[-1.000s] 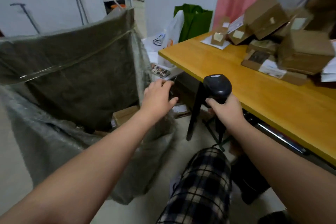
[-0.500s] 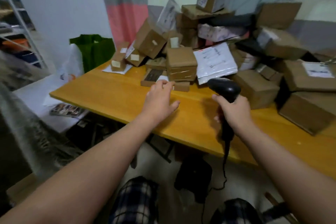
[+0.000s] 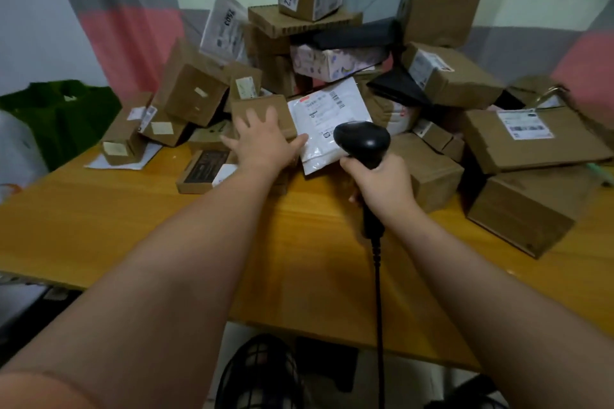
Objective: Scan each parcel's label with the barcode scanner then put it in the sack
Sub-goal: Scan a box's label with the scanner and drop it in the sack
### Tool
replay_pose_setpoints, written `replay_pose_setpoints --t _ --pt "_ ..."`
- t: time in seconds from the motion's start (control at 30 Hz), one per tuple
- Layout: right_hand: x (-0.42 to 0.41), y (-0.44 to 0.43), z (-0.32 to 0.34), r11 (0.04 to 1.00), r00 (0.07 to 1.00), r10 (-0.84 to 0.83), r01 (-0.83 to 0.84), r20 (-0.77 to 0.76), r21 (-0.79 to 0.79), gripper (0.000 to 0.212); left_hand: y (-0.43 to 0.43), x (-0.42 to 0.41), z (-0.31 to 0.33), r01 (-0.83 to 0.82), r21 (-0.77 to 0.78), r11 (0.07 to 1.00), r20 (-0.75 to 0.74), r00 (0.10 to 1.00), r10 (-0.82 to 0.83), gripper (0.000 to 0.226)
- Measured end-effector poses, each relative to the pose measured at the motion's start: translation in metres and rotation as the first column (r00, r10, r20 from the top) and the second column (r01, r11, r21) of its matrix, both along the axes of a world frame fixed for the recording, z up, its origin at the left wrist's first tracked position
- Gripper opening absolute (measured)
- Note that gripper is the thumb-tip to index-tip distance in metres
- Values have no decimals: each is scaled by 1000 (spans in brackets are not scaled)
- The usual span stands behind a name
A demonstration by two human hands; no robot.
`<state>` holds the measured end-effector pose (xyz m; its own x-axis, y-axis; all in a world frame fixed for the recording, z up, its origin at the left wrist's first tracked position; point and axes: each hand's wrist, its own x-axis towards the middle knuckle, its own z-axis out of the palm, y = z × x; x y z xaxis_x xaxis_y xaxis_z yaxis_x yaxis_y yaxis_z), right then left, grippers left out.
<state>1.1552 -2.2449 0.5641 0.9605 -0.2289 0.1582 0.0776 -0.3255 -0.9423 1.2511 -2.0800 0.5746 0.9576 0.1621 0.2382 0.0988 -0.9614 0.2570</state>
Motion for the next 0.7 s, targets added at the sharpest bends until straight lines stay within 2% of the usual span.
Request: replay_pose_setpoints --t 0.1,0.2,0.3,0.4,0.57,0.7 --pt "-8 -3 1 1000 1000 -8 8 -6 17 27 6 4 6 -20 -9 1000 32 999 20 76" --pt "-14 -2 5 998 1000 5 -5 0 60 24 16 -3 13 -11 -76 997 126 992 21 70" --pt "-29 0 8 985 998 56 -53 -17 165 20 31 -32 16 101 -204 974 291 956 -38 59" --pt "-55 9 7 916 988 149 -122 -41 382 11 44 -79 11 277 -298 914 390 909 -148 46" --pt "-84 27 -7 895 991 103 -55 -85 444 7 60 -141 -12 559 -290 777 327 821 -468 45" --pt "-97 24 -18 883 994 53 -3 -94 469 7 71 -158 -30 641 -304 705 227 767 -600 44"
